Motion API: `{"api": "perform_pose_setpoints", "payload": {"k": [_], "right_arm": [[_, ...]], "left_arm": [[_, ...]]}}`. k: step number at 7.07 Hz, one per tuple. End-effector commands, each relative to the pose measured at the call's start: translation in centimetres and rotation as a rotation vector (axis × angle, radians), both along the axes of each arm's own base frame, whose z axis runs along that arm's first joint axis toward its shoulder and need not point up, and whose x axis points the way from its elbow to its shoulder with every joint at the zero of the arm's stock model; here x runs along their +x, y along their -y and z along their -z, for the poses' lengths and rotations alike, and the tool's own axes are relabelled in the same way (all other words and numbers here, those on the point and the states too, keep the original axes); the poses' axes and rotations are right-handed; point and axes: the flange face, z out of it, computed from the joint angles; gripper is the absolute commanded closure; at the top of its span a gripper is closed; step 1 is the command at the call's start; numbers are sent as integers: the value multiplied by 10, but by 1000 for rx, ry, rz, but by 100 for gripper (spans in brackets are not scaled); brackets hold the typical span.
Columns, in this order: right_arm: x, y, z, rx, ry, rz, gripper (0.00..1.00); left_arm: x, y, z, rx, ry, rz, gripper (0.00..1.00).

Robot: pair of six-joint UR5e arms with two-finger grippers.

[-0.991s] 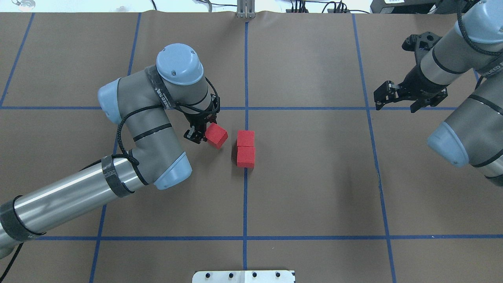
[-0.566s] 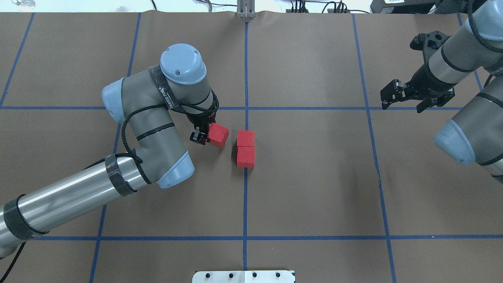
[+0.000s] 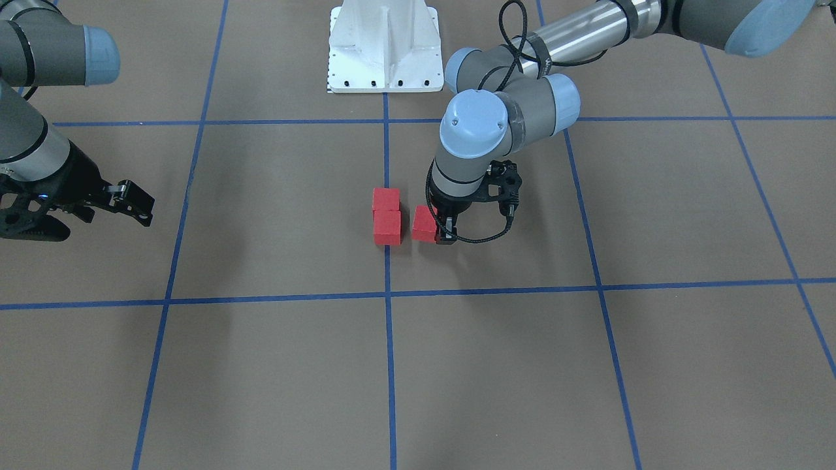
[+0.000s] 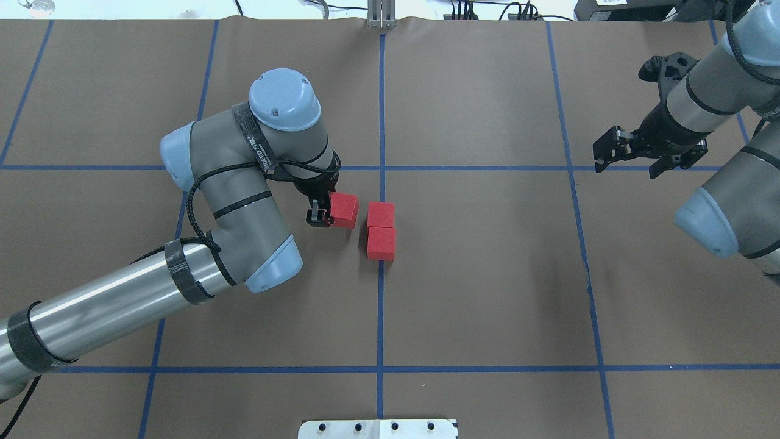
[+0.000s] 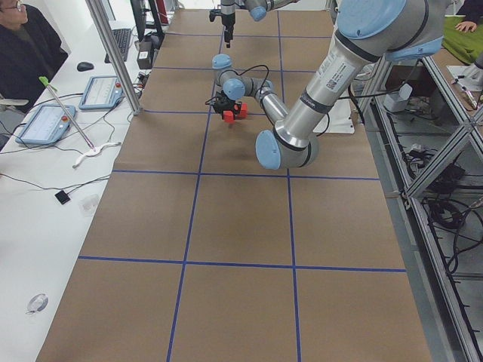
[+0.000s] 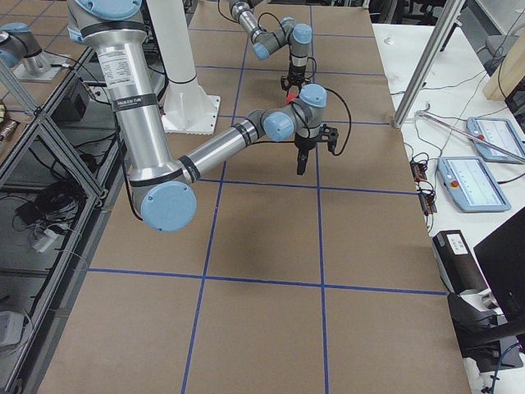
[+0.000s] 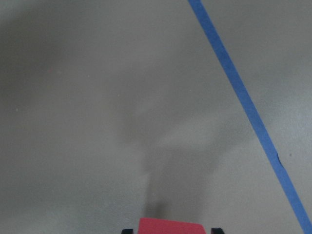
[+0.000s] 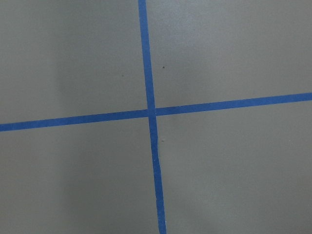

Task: Form red blocks into L shape at center
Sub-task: 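Lower the cube beside the center pair, forming an L, with left gripper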

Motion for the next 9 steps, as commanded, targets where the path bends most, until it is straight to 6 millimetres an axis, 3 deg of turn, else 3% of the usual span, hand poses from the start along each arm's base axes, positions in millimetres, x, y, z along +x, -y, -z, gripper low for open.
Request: {"api": "perform_pose_setpoints", "payload": {"k": [1, 9], "right_arm": [[0, -1, -3, -7, -4, 0, 0], [0, -1, -6, -10, -6, 0, 0]], "left_arm": [[7, 4, -4, -53, -27, 58, 100], [11, 4, -2, -81, -28, 70, 100]]}}
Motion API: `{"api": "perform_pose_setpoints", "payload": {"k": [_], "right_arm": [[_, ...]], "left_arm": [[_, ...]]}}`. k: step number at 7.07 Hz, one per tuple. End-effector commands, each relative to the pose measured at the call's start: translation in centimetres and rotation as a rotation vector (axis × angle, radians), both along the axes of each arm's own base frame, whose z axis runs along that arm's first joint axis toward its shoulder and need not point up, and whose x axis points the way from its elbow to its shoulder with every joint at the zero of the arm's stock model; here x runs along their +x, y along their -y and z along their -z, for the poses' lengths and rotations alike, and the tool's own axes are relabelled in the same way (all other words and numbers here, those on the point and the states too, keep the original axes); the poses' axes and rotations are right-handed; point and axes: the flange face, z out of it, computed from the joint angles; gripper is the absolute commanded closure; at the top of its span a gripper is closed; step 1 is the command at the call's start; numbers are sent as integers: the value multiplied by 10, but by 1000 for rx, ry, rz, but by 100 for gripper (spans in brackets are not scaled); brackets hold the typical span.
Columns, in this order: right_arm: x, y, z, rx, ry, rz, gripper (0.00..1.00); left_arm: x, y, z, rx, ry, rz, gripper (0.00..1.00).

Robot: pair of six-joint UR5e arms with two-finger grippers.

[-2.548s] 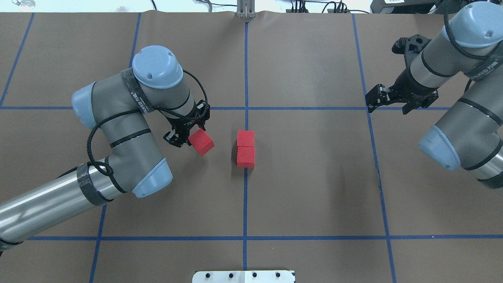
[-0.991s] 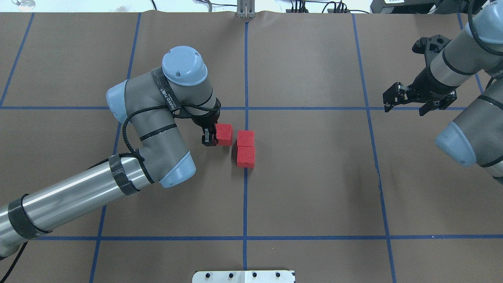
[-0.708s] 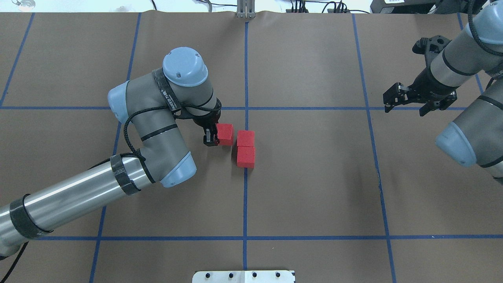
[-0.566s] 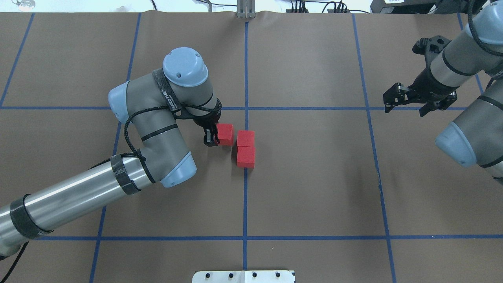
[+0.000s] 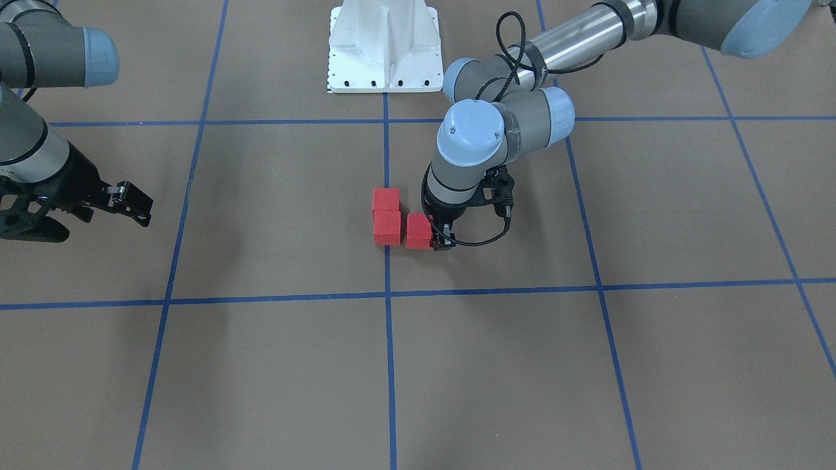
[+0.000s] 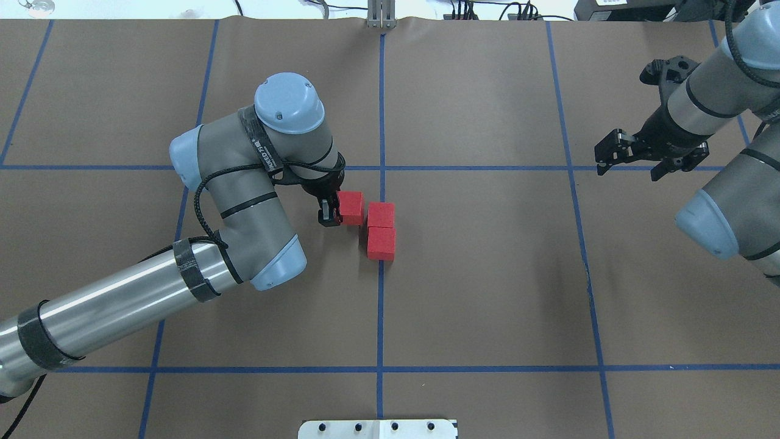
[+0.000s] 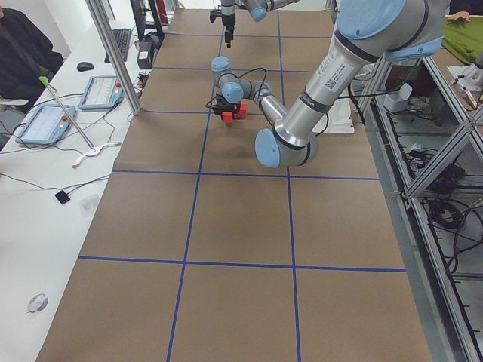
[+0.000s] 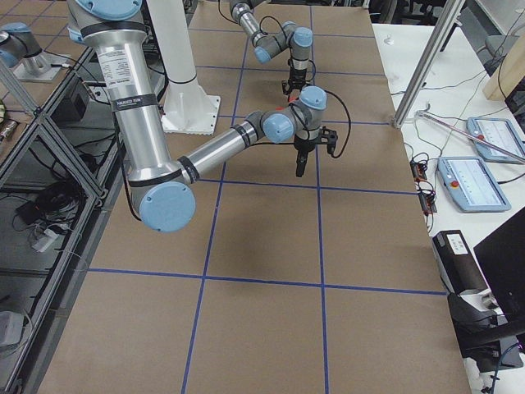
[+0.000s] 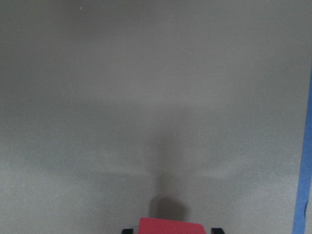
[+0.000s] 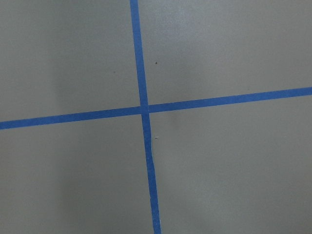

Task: Form red blocks into L shape at center
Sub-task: 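Lower the cube beside the center pair, forming an L, with left gripper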

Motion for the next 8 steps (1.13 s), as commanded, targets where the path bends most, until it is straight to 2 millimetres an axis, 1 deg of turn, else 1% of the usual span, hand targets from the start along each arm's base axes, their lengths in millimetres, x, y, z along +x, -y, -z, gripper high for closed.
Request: {"api": "perform_pose_setpoints", "payload": {"k": [1, 3, 4, 5, 8], "right_arm": [[0, 0, 0, 0, 0, 0, 0], [0, 0, 0, 0, 0, 0, 0], [0, 0, -2, -3, -2, 0, 0], [0, 0, -1, -2, -1, 0, 0], [0, 1, -2, -4, -3, 0, 0]], "left_arm": [[0, 0, 1, -10, -2, 3, 100], [0, 0, 0, -11, -1, 3, 100], [3, 2, -4, -16, 5, 4, 100], [4, 2, 1, -13, -1, 4, 100], [12, 1, -1, -26, 8, 3, 100]]}}
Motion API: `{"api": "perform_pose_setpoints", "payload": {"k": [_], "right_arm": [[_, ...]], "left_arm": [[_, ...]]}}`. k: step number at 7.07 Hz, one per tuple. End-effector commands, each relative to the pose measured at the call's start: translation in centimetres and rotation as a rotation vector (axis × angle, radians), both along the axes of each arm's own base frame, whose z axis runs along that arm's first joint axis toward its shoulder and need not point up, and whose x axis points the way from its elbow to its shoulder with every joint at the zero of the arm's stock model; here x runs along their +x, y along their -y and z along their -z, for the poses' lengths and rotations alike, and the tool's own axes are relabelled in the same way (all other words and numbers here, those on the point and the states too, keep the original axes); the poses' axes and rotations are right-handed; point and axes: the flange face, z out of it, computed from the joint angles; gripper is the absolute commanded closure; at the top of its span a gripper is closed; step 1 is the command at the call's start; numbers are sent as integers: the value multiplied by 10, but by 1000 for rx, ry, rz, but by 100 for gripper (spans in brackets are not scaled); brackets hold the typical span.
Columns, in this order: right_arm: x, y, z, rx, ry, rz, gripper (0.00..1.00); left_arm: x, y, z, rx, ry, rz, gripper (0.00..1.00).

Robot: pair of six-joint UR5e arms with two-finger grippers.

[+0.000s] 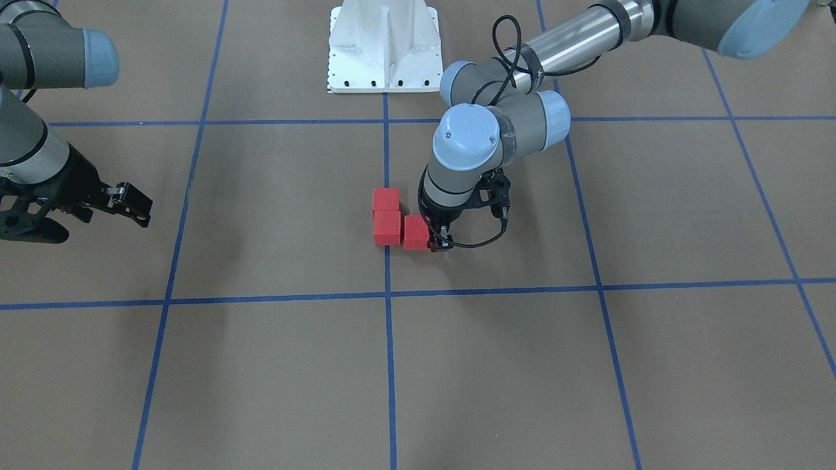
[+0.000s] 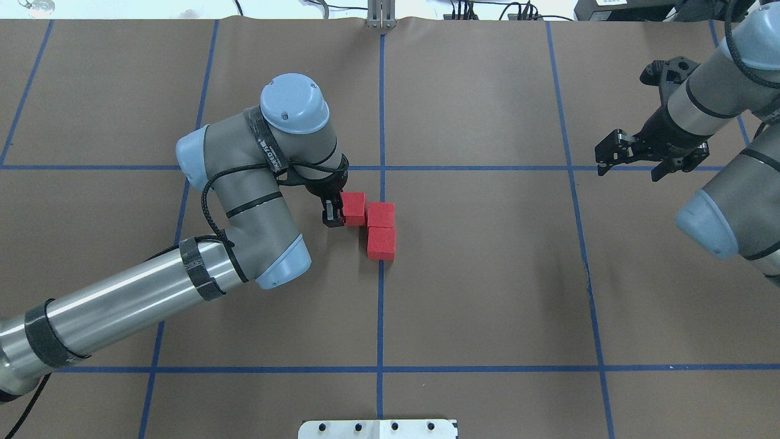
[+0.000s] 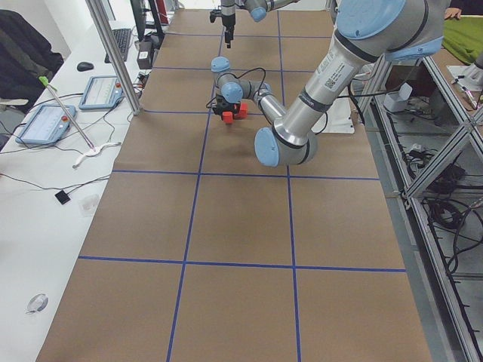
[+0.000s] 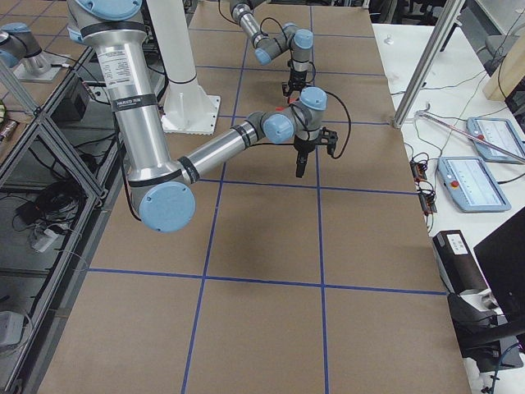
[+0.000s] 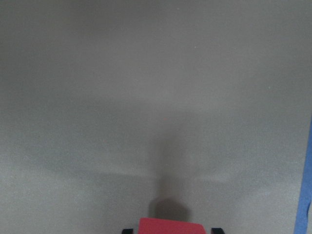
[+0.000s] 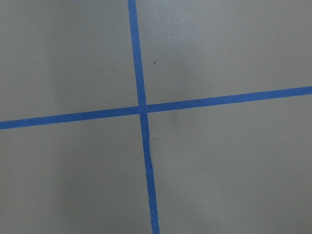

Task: Form red blocks into L shape at center
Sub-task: 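Lower the cube beside the center pair, forming an L, with left gripper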

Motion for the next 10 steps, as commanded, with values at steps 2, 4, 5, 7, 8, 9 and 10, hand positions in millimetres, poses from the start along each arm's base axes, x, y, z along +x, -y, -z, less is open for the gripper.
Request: {"api": "perform_pose_setpoints", "payload": {"k": [2, 4, 5, 7, 8, 9, 10], "right_arm": [[0, 0, 0, -1, 0, 0, 0], [0, 0, 0, -1, 0, 0, 0], [0, 0, 0, -1, 0, 0, 0], [0, 0, 0, -1, 0, 0, 0], [0, 0, 0, -1, 0, 0, 0], [0, 0, 0, -1, 0, 0, 0], [0, 0, 0, -1, 0, 0, 0]], "left_arm": [[5, -2, -1, -6, 4, -4, 100], [6, -3, 1, -6, 3, -5, 100], [9, -6, -1, -8, 4, -8, 100], [11, -9, 0, -5, 3, -15, 100], [11, -10, 0, -5, 3, -16, 100], [11, -10, 1, -5, 1, -18, 100], [11, -12, 3, -12, -8, -28, 100]]}}
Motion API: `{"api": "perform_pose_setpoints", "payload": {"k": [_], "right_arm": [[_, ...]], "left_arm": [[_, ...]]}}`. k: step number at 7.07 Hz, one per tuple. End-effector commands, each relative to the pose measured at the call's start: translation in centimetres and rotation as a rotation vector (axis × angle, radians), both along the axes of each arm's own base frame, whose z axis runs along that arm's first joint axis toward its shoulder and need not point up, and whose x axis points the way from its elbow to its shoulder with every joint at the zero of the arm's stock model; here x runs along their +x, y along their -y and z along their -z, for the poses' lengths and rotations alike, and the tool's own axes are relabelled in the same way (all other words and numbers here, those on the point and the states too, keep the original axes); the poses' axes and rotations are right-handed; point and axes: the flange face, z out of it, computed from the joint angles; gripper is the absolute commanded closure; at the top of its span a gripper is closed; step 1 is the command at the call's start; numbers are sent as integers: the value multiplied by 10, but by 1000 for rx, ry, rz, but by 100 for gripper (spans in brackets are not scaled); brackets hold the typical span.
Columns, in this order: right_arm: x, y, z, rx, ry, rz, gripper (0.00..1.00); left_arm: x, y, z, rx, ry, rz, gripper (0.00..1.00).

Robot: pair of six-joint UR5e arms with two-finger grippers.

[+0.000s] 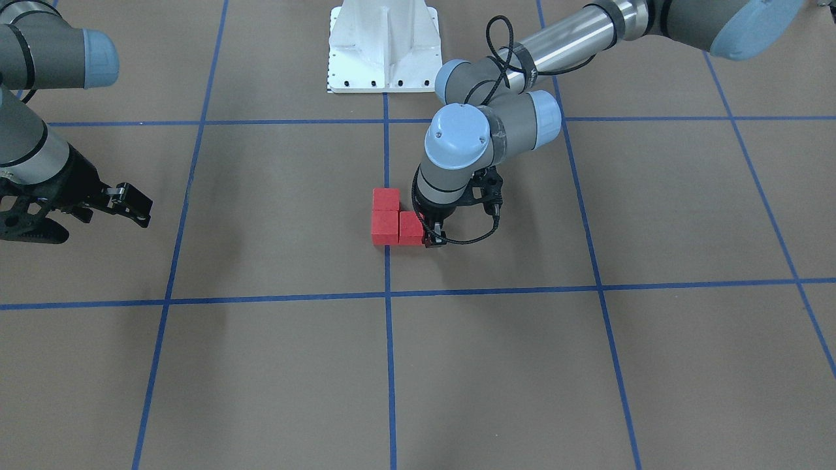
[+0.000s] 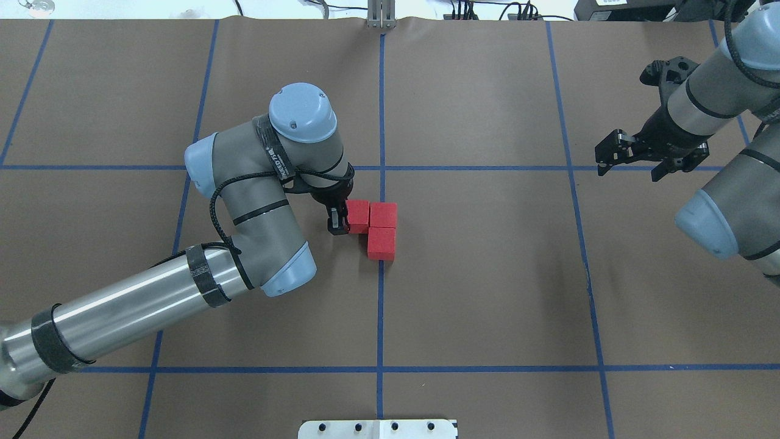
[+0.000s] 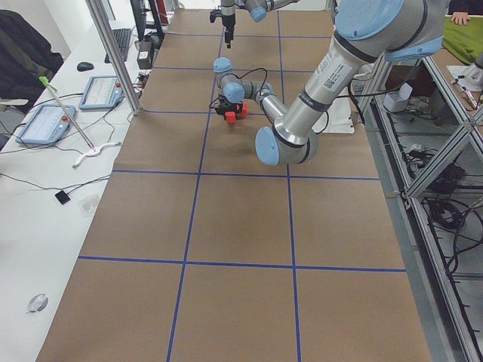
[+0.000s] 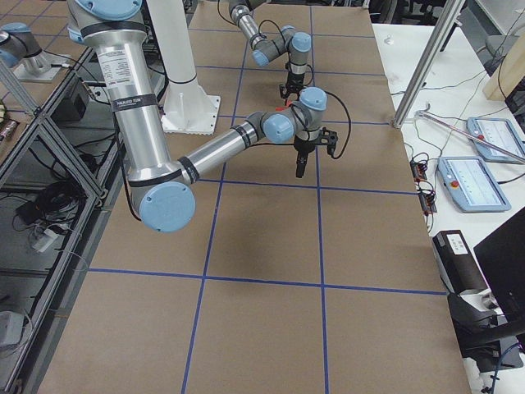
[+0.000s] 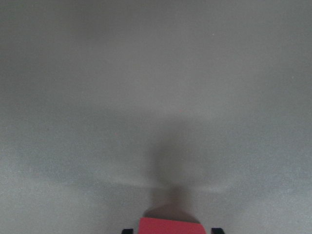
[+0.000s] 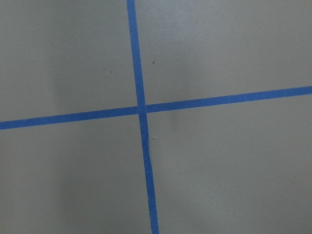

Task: Form red blocks into L shape at center
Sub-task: 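Lower the cube beside the center pair, forming an L, with left gripper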

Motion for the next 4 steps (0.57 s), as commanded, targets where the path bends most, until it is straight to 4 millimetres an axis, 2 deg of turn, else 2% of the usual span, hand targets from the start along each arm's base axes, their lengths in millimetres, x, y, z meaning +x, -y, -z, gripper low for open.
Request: {"api": "perform_pose_setpoints", "payload": {"k": [1, 4], "right_arm": [[0, 0, 0, 0, 0, 0, 0], [0, 0, 0, 0, -1, -2, 0]], "left_arm": [[0, -2, 1, -7, -9, -11, 100], [1, -1, -2, -11, -4, -11, 100]]}}
